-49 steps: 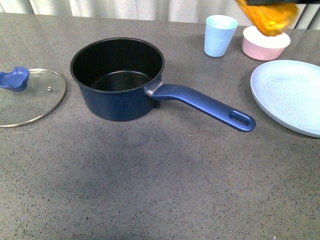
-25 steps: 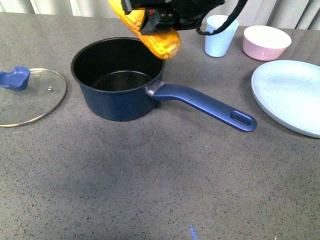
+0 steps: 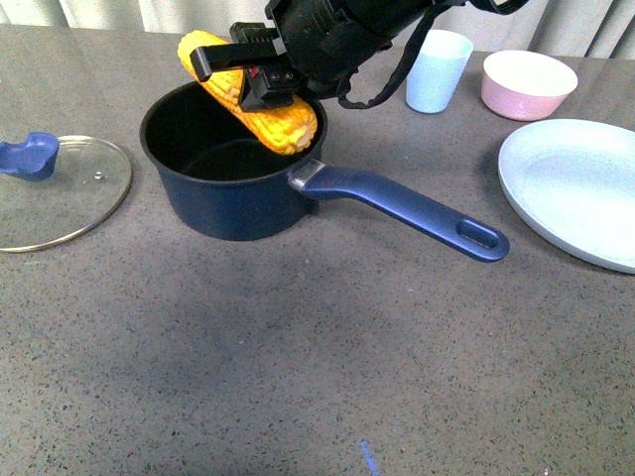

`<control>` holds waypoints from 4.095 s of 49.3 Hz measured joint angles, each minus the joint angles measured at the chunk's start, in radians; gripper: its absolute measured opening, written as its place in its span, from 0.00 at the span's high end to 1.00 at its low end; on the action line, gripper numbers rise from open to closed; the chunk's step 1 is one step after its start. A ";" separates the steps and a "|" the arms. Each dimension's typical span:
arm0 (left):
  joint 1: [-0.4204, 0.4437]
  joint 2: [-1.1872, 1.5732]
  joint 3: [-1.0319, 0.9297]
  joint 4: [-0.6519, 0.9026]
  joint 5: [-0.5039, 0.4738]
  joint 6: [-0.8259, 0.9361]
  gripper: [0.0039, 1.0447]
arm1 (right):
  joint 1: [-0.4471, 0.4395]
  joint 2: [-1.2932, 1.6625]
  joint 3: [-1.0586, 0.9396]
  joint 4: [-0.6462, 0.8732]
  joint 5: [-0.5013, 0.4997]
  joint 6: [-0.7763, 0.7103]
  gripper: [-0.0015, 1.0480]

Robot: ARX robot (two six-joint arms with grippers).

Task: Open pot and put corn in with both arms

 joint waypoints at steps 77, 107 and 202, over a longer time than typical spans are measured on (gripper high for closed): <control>0.000 0.000 0.000 0.000 0.000 0.000 0.08 | -0.404 -1.042 -1.134 0.796 0.389 0.043 0.77; 0.000 0.000 0.000 0.000 0.000 0.000 0.08 | -0.541 -1.409 -1.473 0.765 0.251 0.035 0.98; 0.000 0.000 0.000 0.000 0.000 0.000 0.08 | -0.544 -2.171 -1.561 0.119 0.251 0.035 0.86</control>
